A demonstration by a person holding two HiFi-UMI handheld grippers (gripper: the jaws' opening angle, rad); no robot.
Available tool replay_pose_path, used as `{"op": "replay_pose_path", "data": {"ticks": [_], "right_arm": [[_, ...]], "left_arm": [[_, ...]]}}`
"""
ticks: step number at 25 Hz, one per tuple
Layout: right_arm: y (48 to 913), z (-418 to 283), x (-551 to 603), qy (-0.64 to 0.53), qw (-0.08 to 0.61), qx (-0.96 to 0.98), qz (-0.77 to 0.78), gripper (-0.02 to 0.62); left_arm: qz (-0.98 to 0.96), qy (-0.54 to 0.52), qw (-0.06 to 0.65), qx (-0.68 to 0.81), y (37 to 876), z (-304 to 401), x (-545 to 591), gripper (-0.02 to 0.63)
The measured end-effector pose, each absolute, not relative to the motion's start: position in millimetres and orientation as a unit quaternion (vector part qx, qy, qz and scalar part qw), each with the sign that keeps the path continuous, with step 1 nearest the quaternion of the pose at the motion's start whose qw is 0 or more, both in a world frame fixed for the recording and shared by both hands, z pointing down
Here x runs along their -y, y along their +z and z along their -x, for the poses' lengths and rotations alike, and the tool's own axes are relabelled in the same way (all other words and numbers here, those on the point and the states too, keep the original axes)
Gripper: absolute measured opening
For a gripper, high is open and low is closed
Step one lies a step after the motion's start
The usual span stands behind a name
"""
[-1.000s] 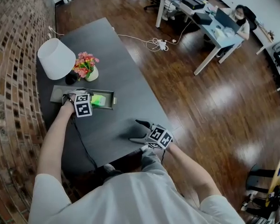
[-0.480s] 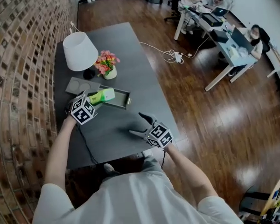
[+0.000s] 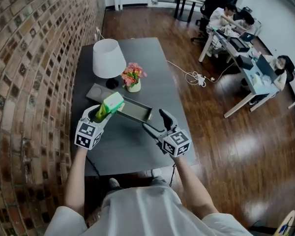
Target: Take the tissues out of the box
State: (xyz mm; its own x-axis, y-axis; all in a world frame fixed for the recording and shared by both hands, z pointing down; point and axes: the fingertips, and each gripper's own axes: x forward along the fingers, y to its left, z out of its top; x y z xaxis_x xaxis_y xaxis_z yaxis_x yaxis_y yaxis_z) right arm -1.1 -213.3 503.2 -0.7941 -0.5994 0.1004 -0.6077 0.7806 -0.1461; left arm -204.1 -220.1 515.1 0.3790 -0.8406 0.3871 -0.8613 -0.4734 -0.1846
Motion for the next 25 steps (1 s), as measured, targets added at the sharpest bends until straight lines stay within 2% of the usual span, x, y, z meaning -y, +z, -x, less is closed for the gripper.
{"op": "replay_pose_path", "data": {"ticks": [7,12,20,25], "right_arm": [[448.9,2.9,222.3,-0.008,-0.015,0.919,-0.394,0.431],[435.1,12.0,203.8,-0.052,-0.015,0.913,-0.403,0.428],[437.6,0.1,175.4,-0.011,-0.054,0.907,-0.418,0.416],[452.6,-5.1,166.8,-0.001,-0.033,0.905,-0.424,0.41]], "left_arm": [[-0.784,0.127,0.001,0.608,480.8,230.8,179.0,0.218],[-0.767,0.058,-0.006,0.639,468.8,229.5,150.3,0.218],[-0.725,0.013,-0.022,0.688,466.8,231.0,105.1,0.218],[-0.708,0.011,-0.022,0.705,463.1,245.2,96.9,0.219]]}}
